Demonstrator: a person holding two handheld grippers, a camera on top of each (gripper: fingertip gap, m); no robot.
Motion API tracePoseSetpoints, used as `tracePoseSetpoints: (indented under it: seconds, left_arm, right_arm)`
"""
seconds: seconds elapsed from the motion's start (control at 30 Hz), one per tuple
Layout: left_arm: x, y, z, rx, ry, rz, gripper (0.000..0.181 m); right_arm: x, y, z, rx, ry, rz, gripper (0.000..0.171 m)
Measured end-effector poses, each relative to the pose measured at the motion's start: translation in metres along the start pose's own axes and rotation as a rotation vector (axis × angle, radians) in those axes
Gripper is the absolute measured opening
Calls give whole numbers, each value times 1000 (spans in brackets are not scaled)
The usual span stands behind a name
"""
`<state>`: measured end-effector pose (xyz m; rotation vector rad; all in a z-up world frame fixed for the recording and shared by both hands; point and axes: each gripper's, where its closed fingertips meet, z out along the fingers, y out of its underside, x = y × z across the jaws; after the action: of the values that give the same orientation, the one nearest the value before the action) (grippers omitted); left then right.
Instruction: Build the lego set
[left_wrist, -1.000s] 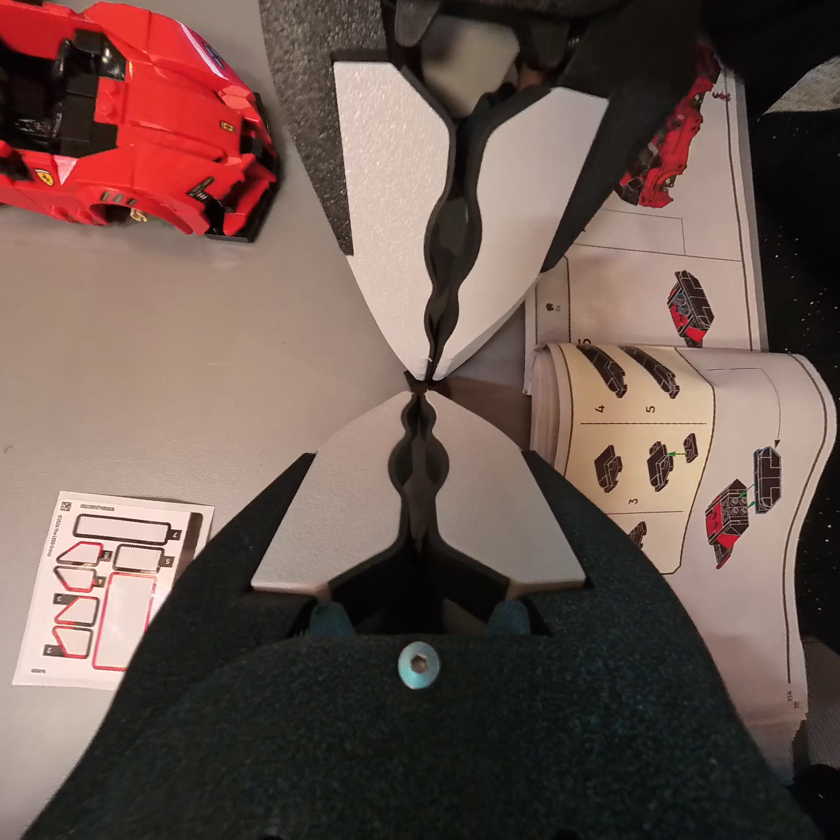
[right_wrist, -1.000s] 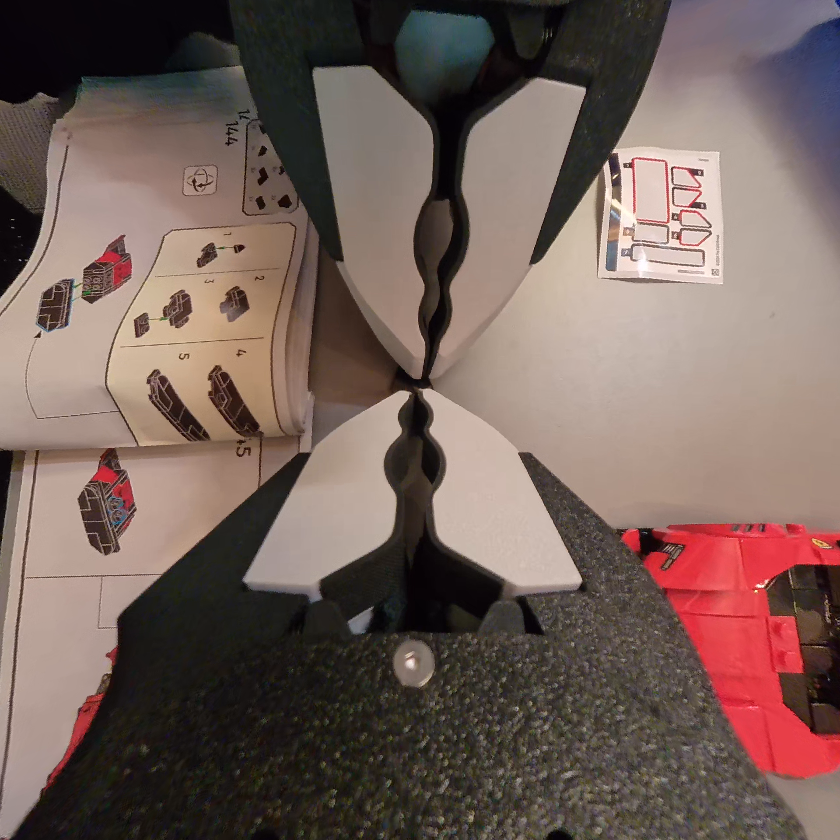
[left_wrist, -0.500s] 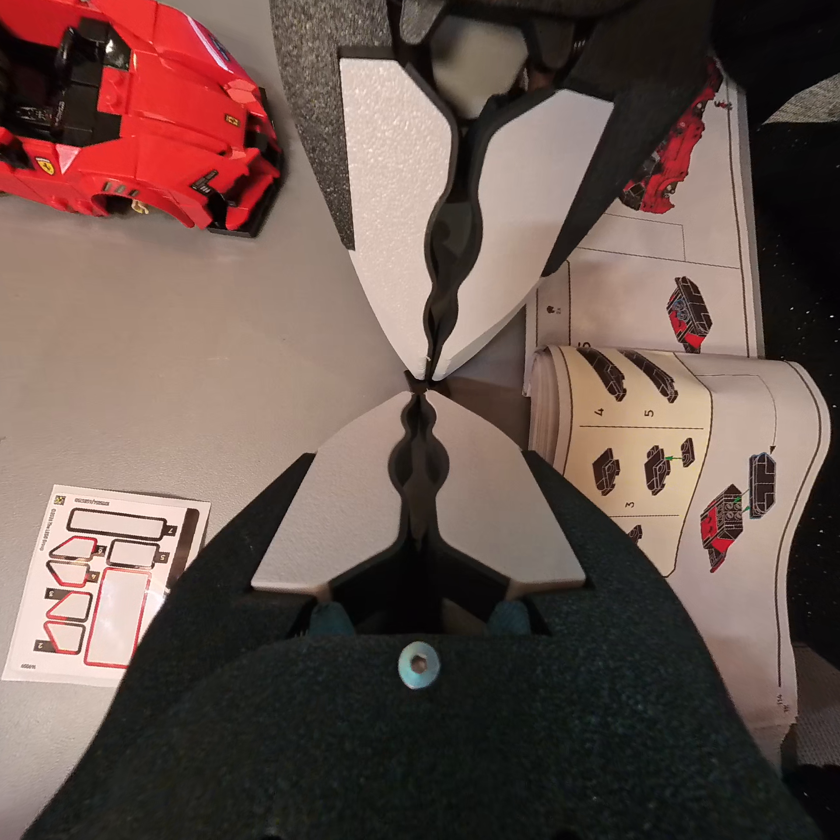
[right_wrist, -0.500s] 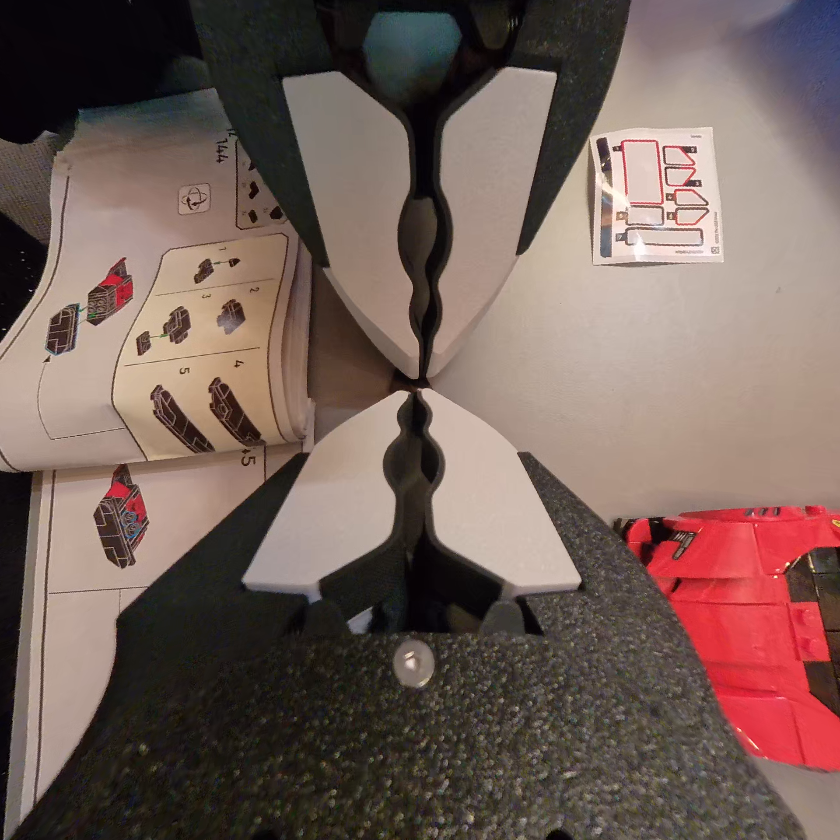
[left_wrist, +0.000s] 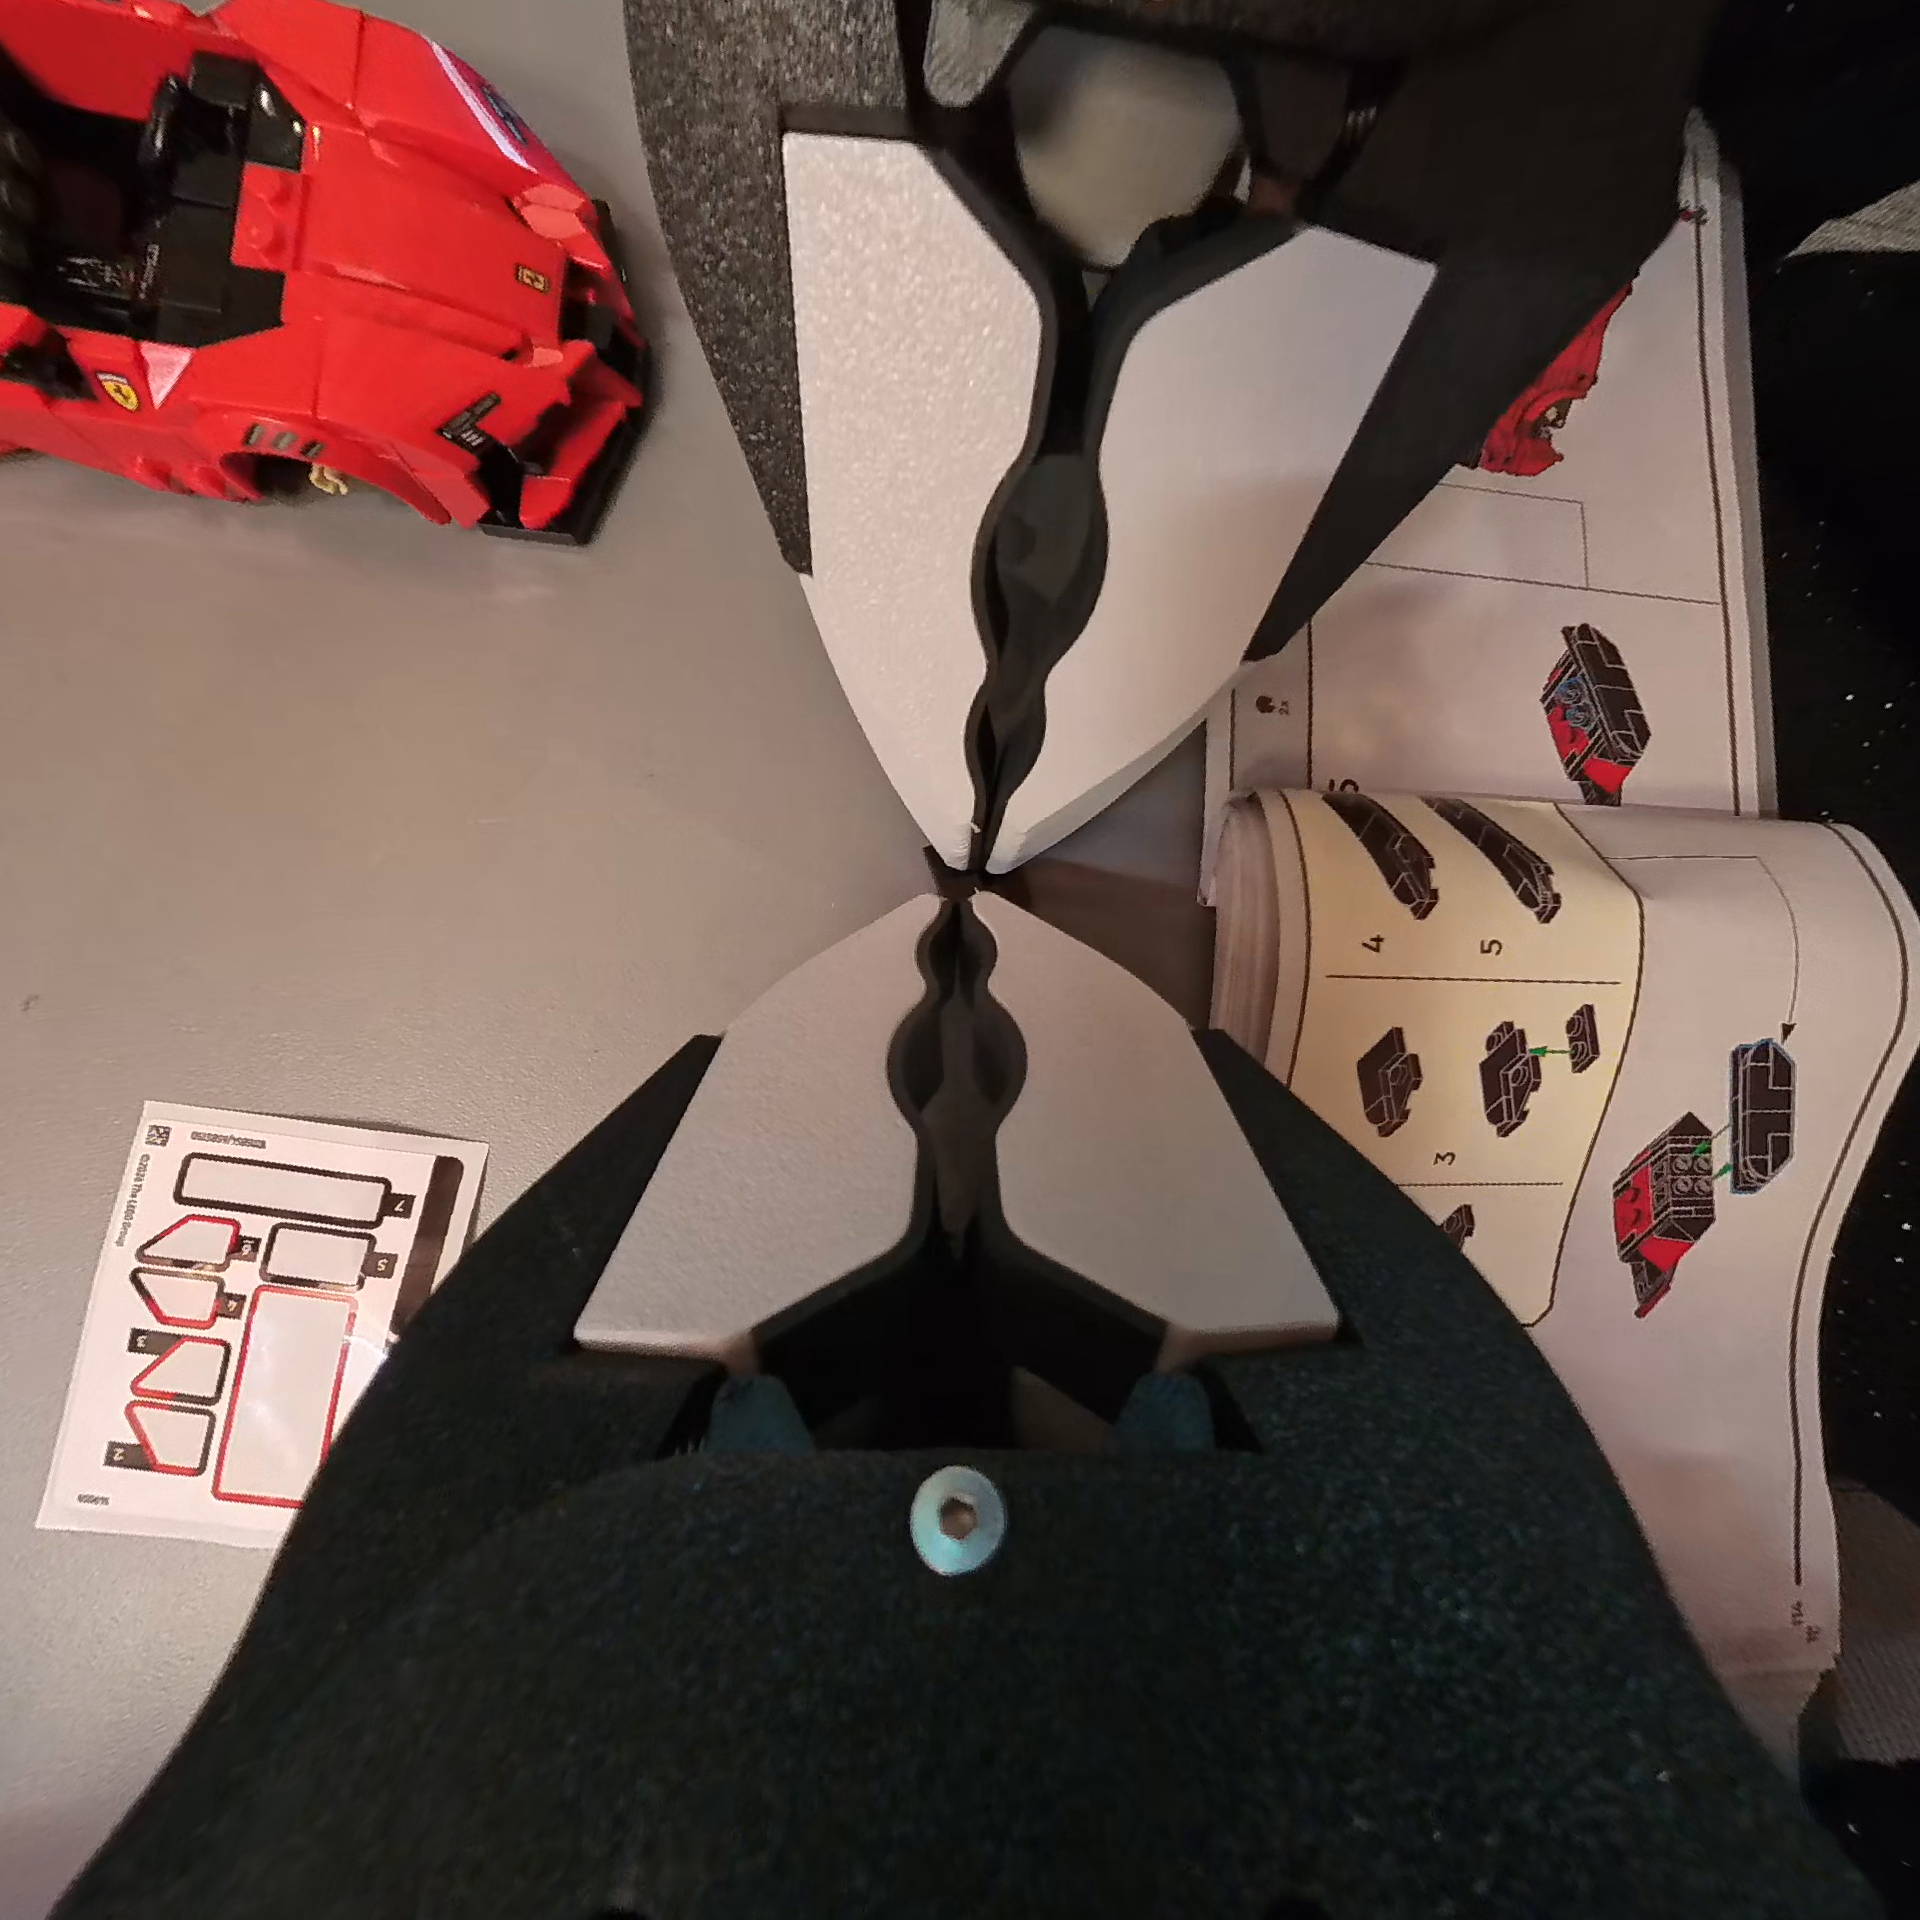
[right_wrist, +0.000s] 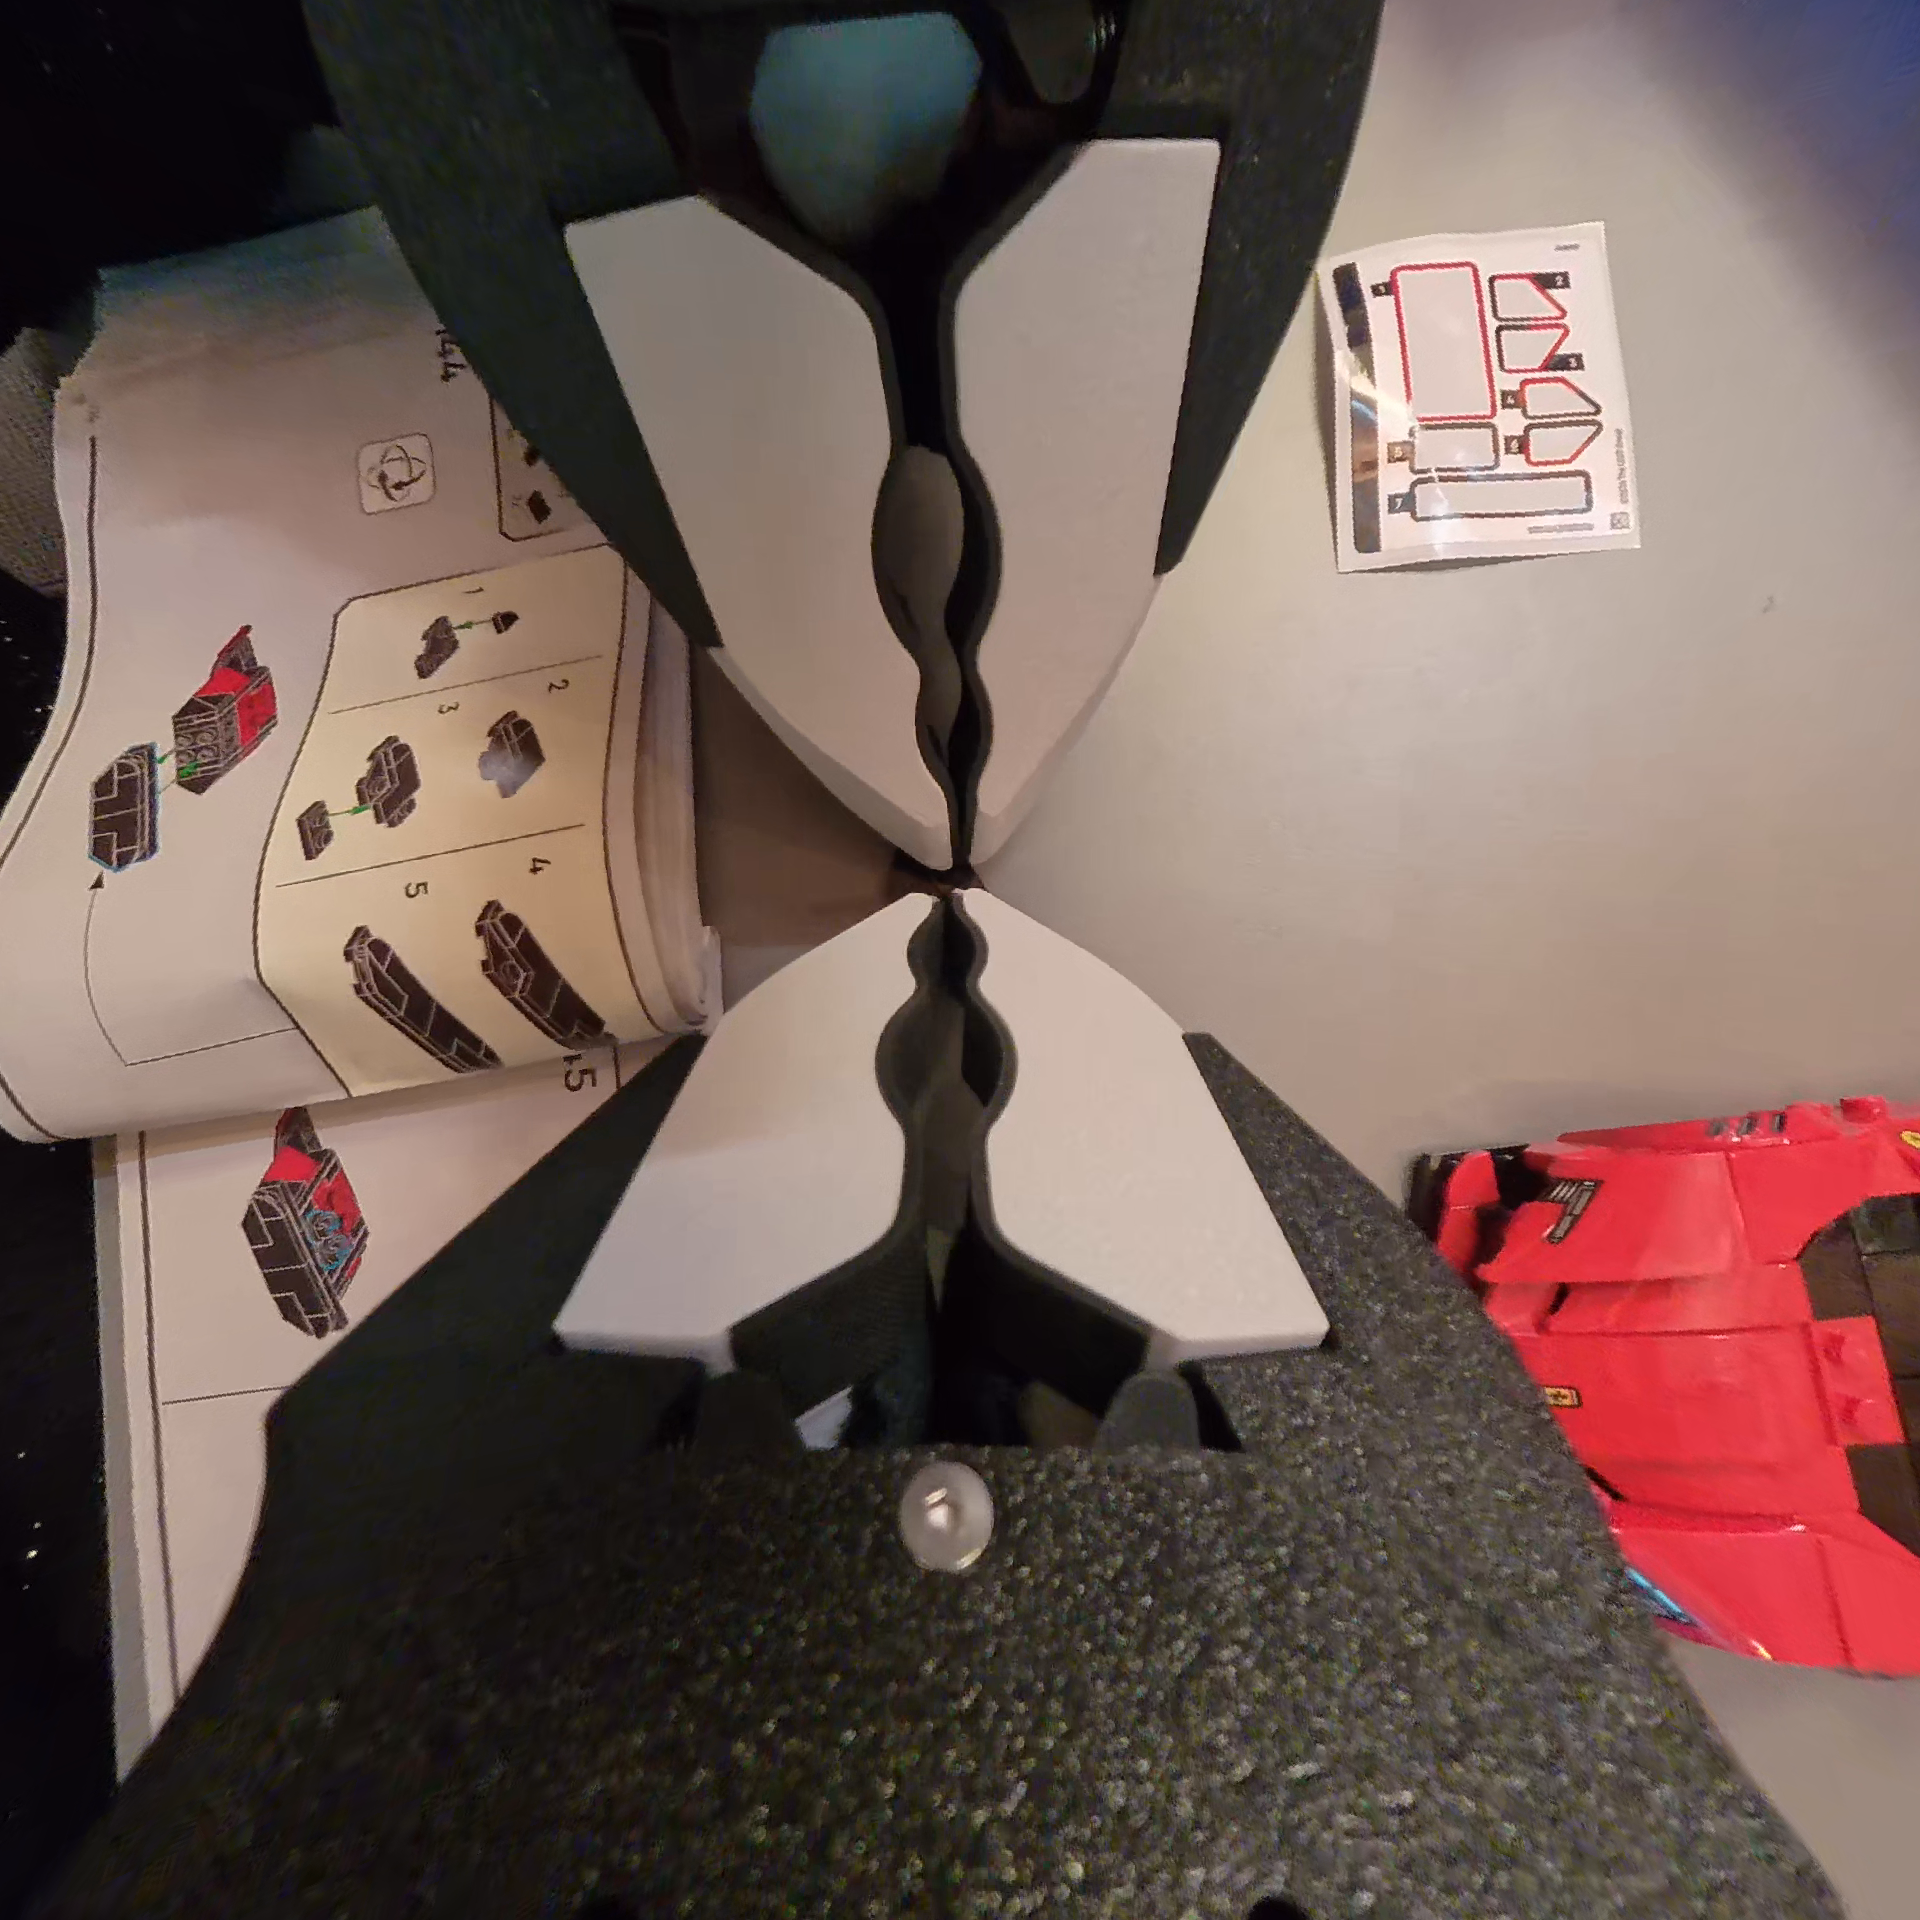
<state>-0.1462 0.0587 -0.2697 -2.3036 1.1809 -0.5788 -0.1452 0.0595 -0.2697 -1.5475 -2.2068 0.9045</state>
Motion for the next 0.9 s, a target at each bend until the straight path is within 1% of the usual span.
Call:
tracePoseSetpoints:
  seconds: [0.53, 0.9]
  left_arm:
    - [0, 0, 0, 7, -2, -1, 0]
    - [0, 0, 0, 8, -4, 0, 0]
  right_arm:
    - [0, 0, 0, -1, 29, 8, 1]
    - [0, 0, 0, 13, 18, 32, 1]
